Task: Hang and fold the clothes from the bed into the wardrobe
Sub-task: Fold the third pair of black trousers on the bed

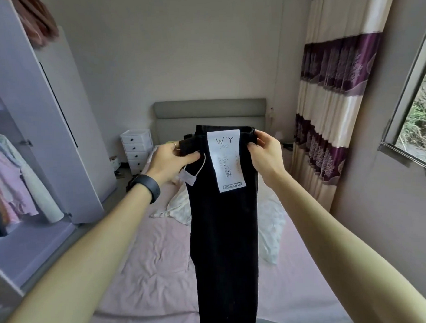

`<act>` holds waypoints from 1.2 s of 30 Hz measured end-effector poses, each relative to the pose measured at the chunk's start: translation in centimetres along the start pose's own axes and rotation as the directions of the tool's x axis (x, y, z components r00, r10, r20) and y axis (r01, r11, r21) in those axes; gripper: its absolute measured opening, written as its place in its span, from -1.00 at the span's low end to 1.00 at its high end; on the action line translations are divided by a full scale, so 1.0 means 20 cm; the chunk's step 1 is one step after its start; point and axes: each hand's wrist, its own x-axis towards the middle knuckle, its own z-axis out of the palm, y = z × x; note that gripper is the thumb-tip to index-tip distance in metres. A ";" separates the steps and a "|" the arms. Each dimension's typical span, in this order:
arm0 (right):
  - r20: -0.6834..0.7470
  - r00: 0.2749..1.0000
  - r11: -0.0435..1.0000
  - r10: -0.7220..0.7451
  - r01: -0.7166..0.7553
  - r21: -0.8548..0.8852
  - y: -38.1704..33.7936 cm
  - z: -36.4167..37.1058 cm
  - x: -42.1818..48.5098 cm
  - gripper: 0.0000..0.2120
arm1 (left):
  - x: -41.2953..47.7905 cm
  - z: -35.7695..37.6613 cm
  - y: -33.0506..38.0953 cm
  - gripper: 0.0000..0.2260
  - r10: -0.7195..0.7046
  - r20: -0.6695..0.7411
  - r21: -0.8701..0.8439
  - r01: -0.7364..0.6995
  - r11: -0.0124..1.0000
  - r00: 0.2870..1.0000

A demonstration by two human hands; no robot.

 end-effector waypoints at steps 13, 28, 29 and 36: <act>0.083 0.978 0.973 0.189 -0.175 -0.153 0.83 0.58 0.72 -0.71 | 0.77 0.06 -0.88 -0.88 -0.166 0.025 0.336 0.148 0.930 0.986; -0.062 0.906 0.786 0.419 -0.396 -0.474 1.98 1.13 1.53 -0.78 | 1.80 0.41 -2.12 -0.87 -0.531 0.082 0.338 0.478 0.811 0.843; -0.058 0.904 0.783 0.423 -0.397 -0.480 2.05 1.16 1.62 -0.76 | 1.88 0.45 -2.19 -0.87 -0.548 0.053 0.321 0.505 0.801 0.835; -0.062 0.883 0.733 0.466 -0.424 -0.532 2.65 1.34 2.09 -0.69 | 2.36 0.73 -2.75 -0.90 -0.631 -0.070 0.199 0.630 0.750 0.773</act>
